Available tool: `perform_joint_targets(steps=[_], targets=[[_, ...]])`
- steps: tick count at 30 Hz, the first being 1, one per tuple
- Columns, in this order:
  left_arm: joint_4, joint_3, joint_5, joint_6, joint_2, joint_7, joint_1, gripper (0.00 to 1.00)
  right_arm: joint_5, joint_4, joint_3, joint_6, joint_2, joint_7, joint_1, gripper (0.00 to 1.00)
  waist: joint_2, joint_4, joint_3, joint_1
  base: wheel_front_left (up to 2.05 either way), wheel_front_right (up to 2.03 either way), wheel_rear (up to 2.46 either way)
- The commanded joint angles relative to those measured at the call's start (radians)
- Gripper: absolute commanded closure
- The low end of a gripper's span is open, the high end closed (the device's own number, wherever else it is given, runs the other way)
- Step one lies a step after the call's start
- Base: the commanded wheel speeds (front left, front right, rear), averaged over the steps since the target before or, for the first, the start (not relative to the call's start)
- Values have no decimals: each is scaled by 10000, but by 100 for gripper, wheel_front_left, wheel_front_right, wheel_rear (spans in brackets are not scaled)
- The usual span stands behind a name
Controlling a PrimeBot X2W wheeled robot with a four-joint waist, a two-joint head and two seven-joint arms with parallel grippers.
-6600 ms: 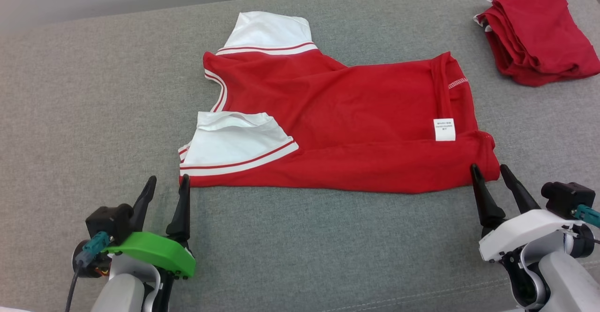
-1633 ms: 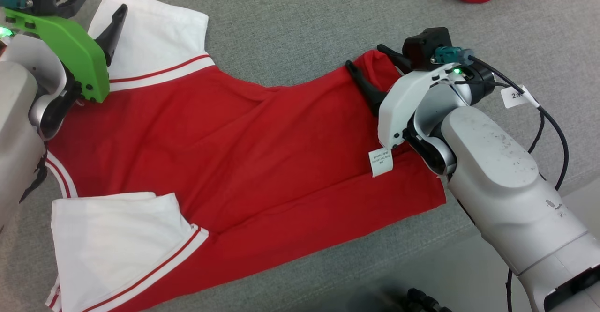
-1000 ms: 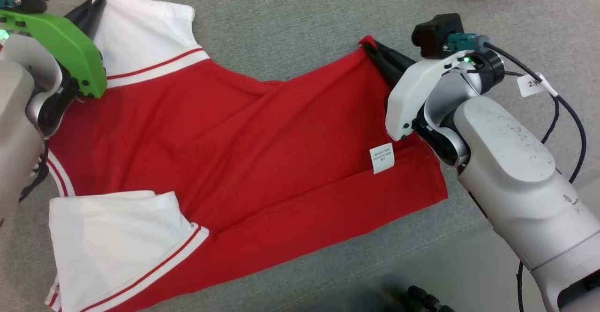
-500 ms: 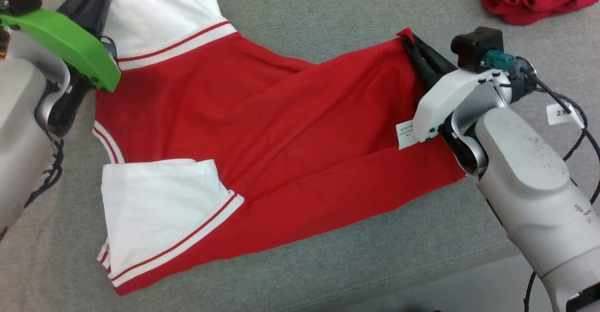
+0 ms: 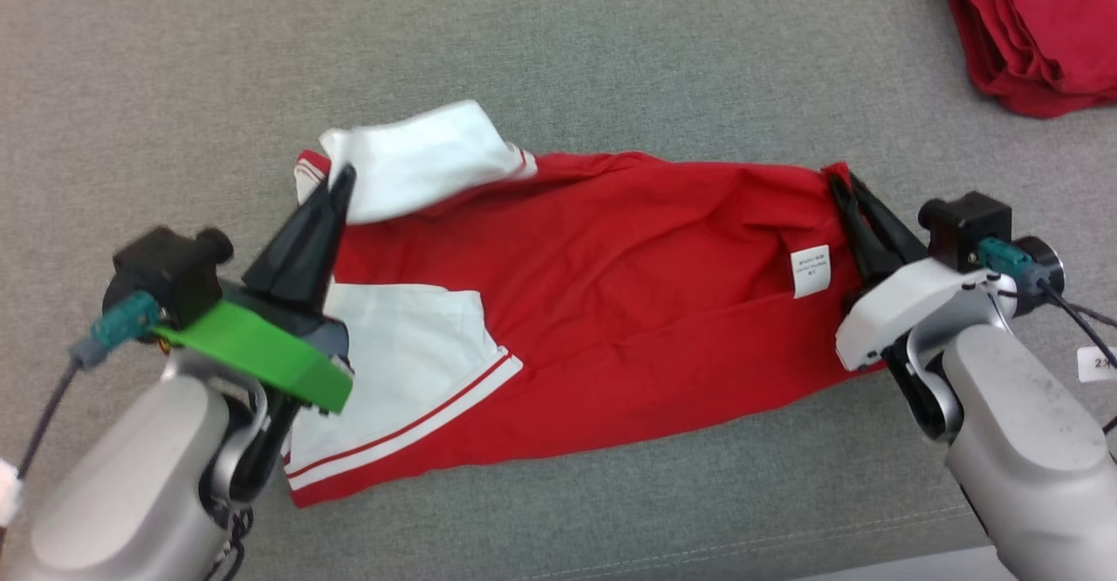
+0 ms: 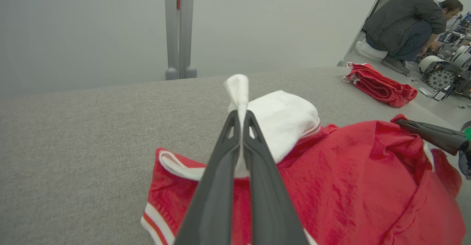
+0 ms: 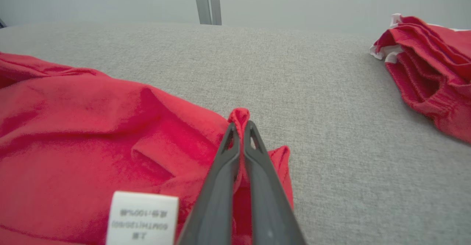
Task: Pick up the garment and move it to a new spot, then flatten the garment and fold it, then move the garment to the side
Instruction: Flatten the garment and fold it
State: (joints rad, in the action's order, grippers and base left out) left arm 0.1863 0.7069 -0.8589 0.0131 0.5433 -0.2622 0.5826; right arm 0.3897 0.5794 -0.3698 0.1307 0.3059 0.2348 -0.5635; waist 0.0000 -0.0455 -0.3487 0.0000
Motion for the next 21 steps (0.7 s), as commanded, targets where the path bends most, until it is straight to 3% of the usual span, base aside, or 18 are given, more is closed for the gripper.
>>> perform_joint_targets(steps=[1,7,16,17,18,19,21], targets=[[-318,-285,347,-186,-92,-26,-600,100,-131,-196,110,0,26,101,453,100,0,342,368,0,0,0,0],[-1061,-1094,957,-387,-853,-25,-2813,100,-348,-1070,845,0,-9,242,1650,100,0,429,623,0,0,0,0],[-497,-2080,1528,45,-2039,-26,-4755,100,-515,-1904,1748,0,-317,294,3150,100,0,530,859,0,0,0,0],[-345,-2183,1626,112,-2180,-27,-4795,84,-491,-1908,1745,0,-356,246,3271,100,0,543,892,0,0,0,0],[-241,-2313,1687,139,-2301,-27,-4812,57,-499,-1955,1747,0,-390,244,3336,70,0,549,915,0,0,0,0],[-95,-2463,1822,172,-2413,-26,-4841,0,-499,-2016,1784,0,-431,251,3373,0,0,546,943,0,0,0,0],[88,-2775,2088,270,-2670,-26,-4892,0,-407,-2103,1811,0,-535,260,3493,0,0,532,1001,0,0,0,0]])
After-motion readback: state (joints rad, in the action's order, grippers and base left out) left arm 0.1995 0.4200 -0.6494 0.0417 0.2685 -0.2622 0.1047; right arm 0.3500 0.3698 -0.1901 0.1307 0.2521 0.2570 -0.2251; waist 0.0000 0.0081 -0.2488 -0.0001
